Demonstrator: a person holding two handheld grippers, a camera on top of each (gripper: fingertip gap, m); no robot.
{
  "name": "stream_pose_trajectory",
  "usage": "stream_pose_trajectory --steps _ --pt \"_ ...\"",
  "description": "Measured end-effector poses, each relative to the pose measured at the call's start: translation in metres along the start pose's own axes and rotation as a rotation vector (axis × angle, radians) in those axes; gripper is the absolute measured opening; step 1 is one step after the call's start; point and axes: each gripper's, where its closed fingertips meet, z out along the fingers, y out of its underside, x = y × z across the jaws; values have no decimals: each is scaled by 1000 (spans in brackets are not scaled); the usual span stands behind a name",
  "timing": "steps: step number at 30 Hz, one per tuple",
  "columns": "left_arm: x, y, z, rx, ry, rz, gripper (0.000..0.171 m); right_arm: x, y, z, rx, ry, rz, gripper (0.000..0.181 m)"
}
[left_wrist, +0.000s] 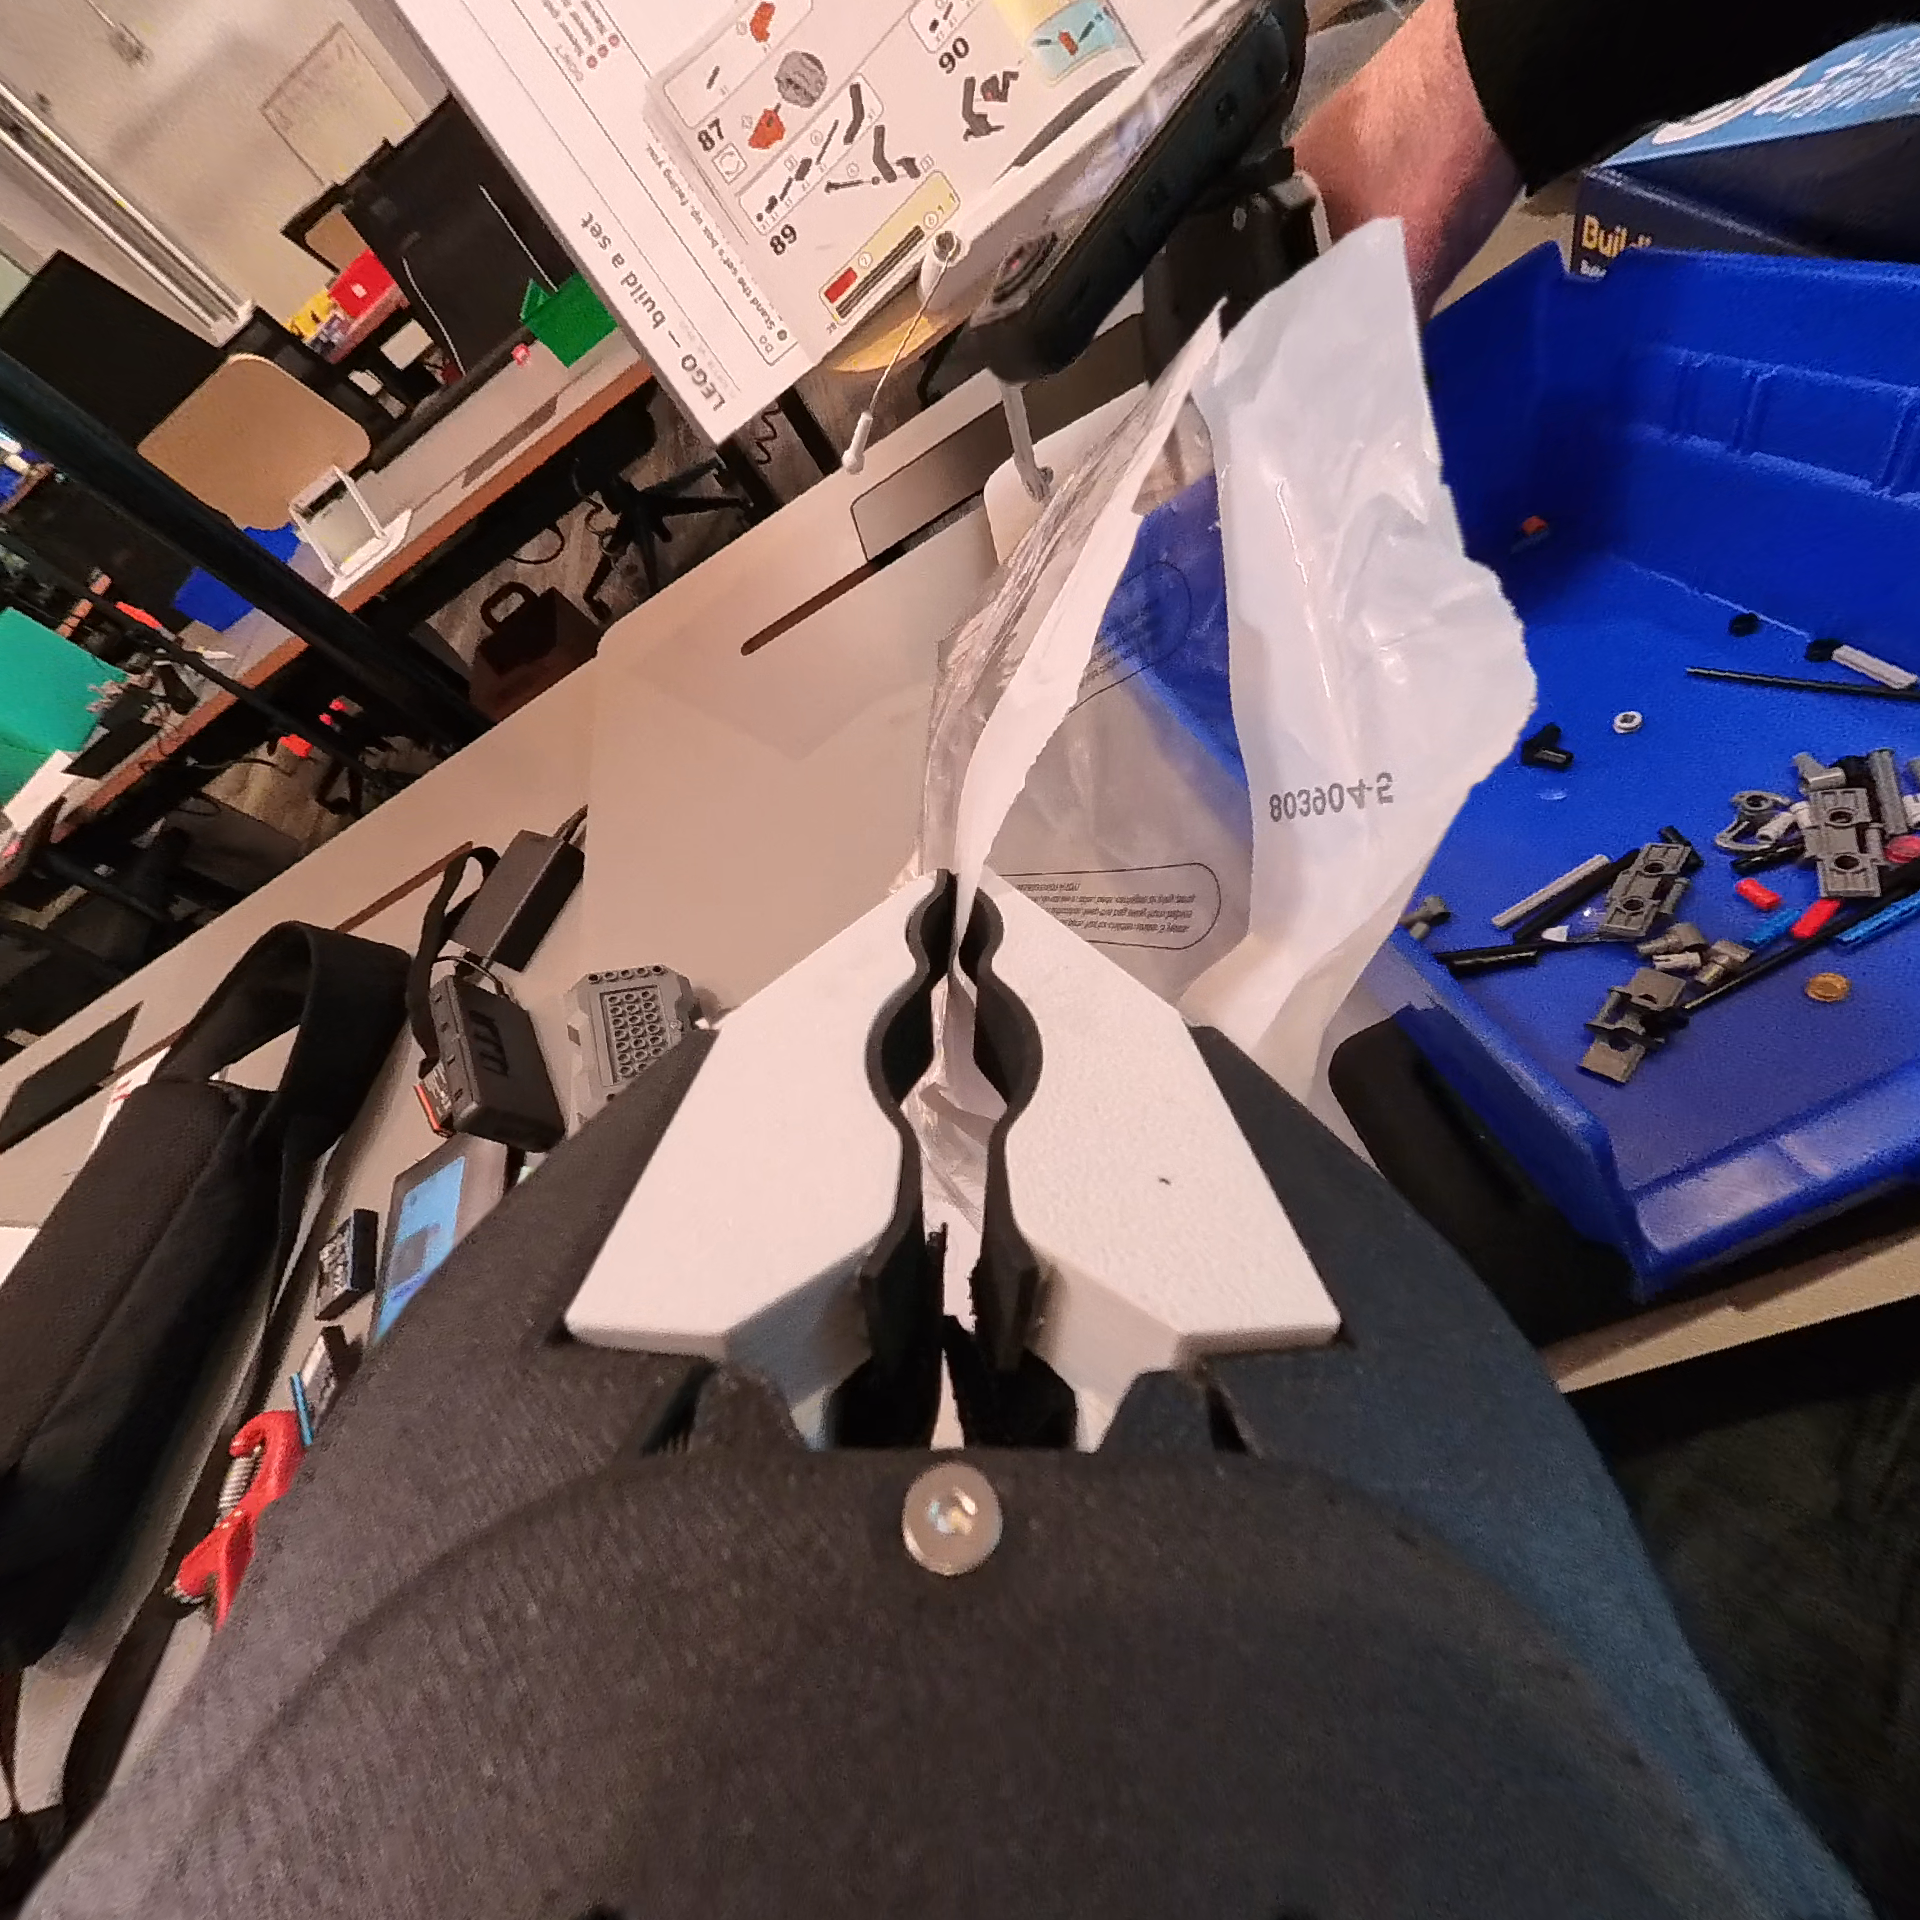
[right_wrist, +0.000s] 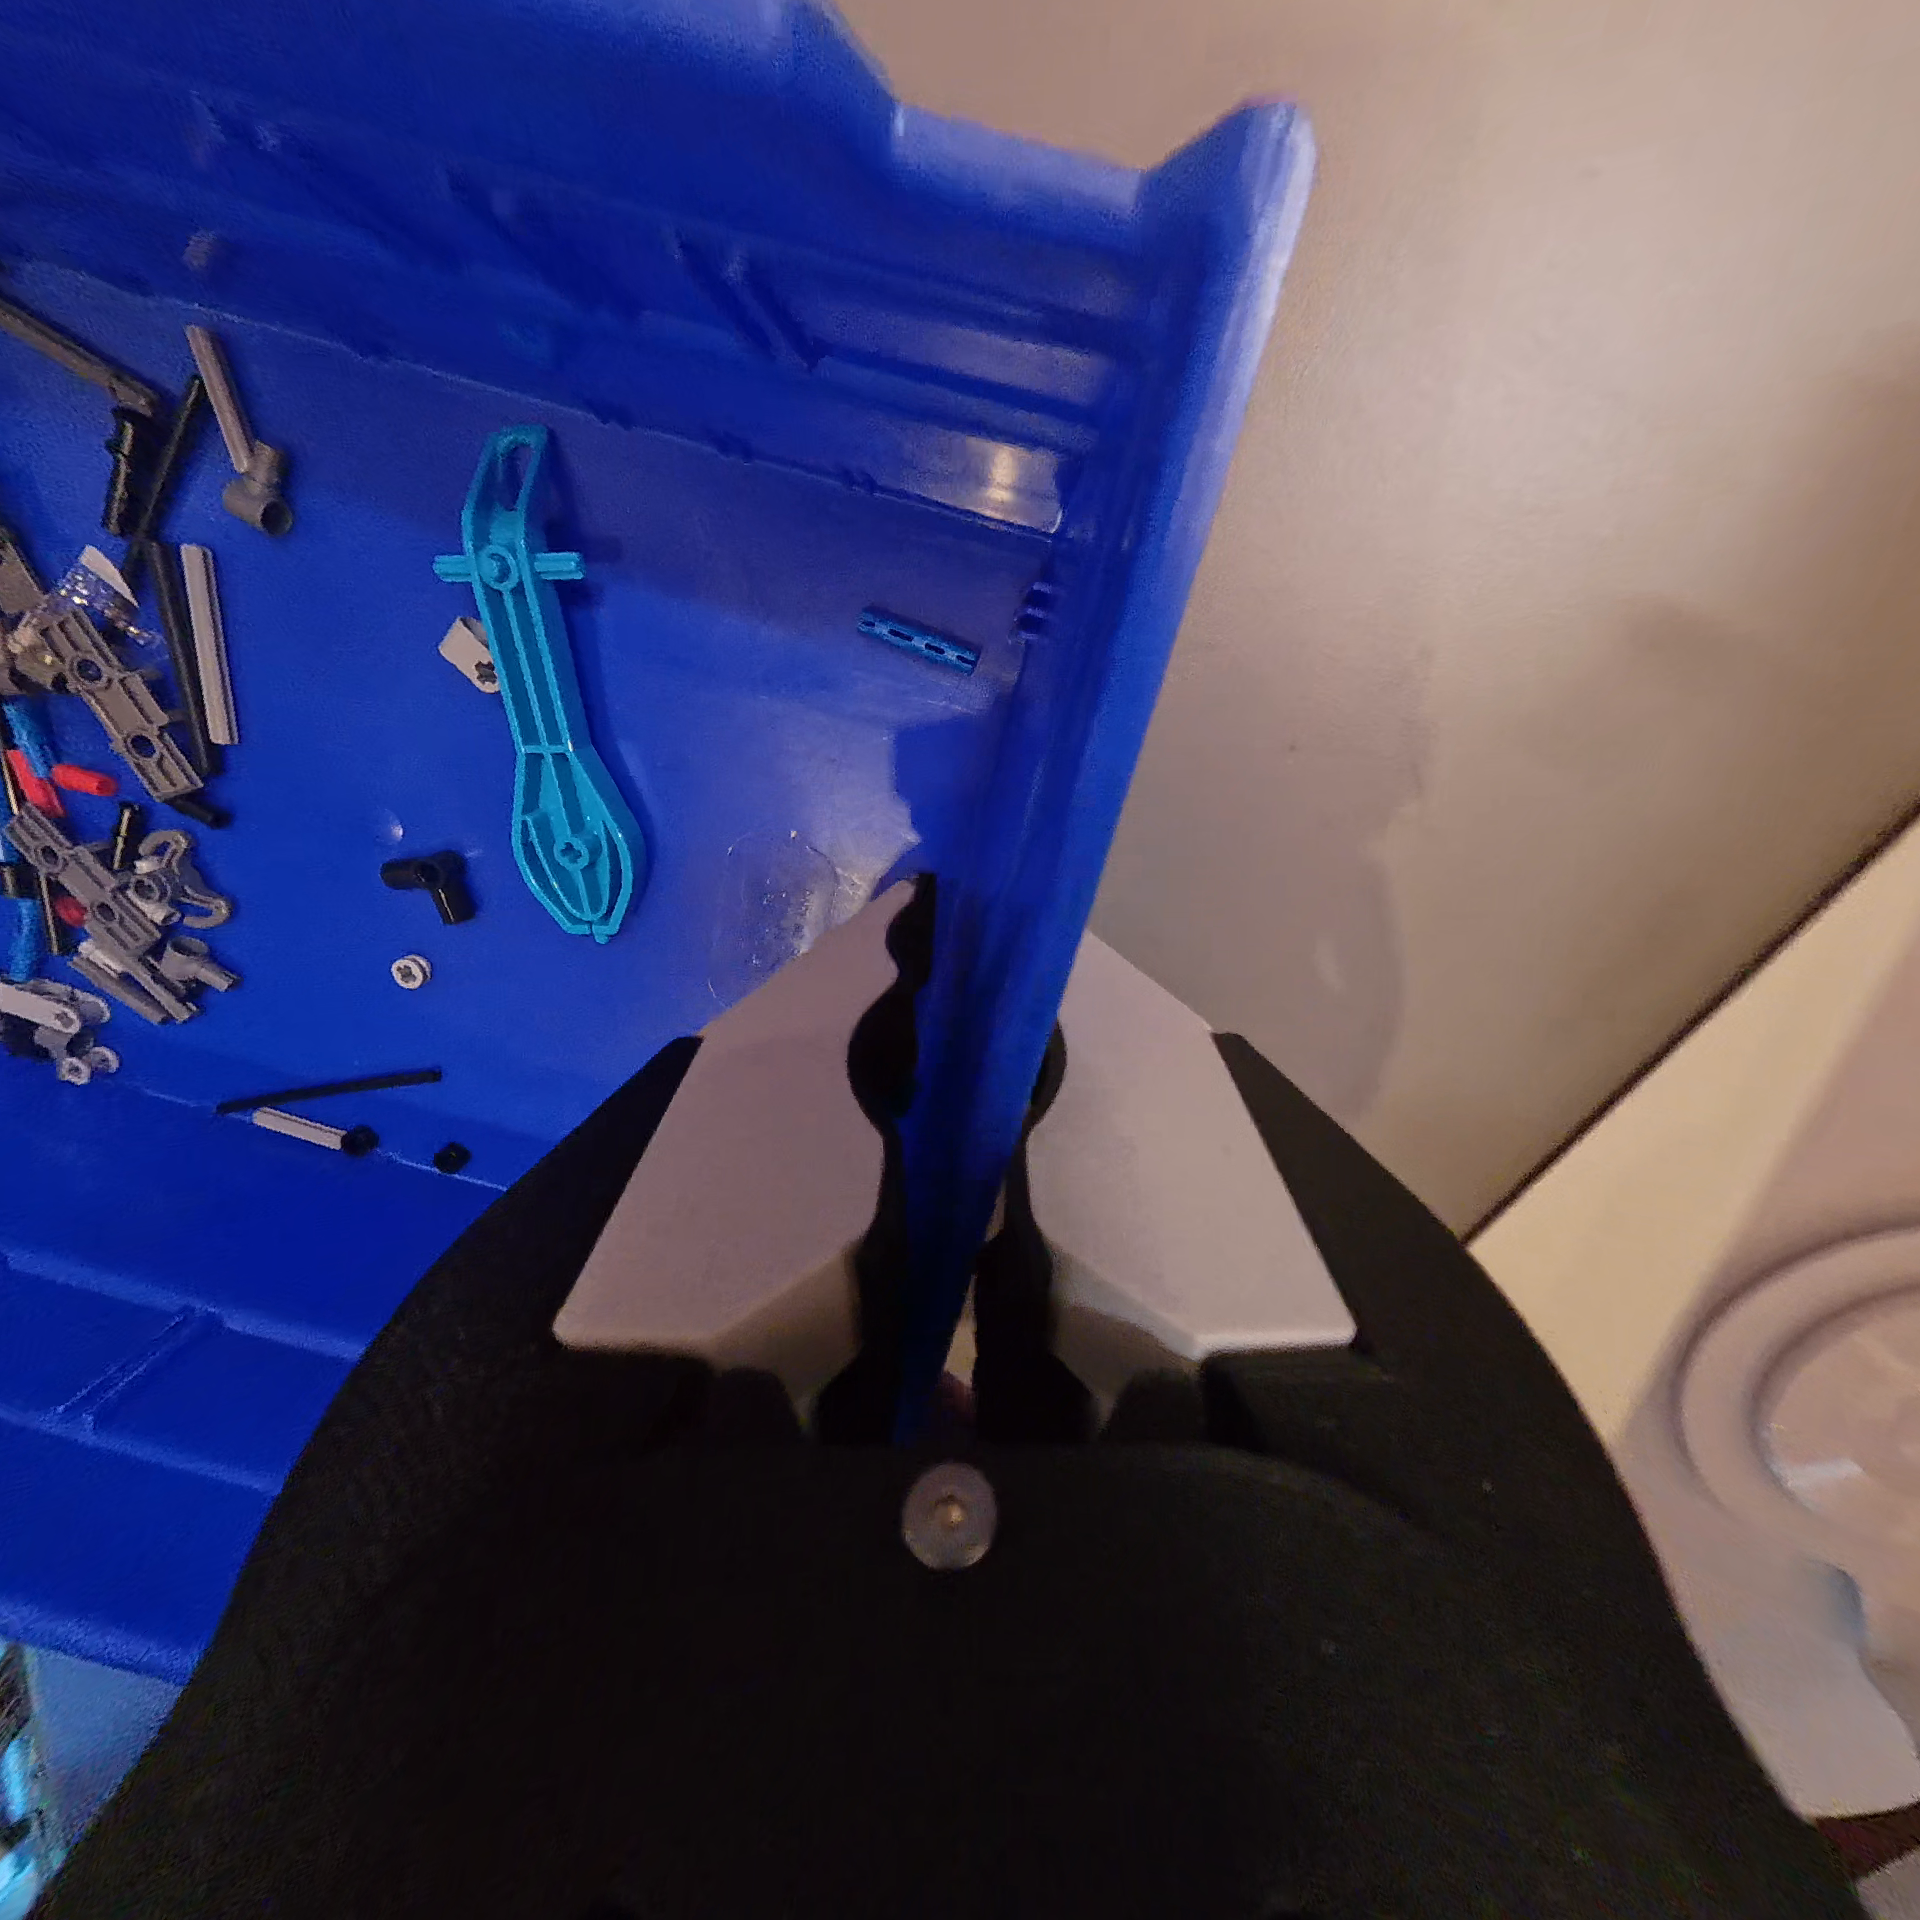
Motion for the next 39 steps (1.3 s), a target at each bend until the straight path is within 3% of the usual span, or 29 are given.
stream_pose_trajectory --steps 10,21,27,39 --pt "4 17 1 -10 18 -36 0 -2 4 -9 11 43 42 0" --pt "-7 26 -3 -30 14 -82 0 17 -1 -118 14 397 21 0" --pt "-11 32 -3 -54 26 -104 0 21 -6 -159 52 484 35 0" --pt "-9 38 4 -90 55 -108 0 38 6 -173 72 582 102 0"
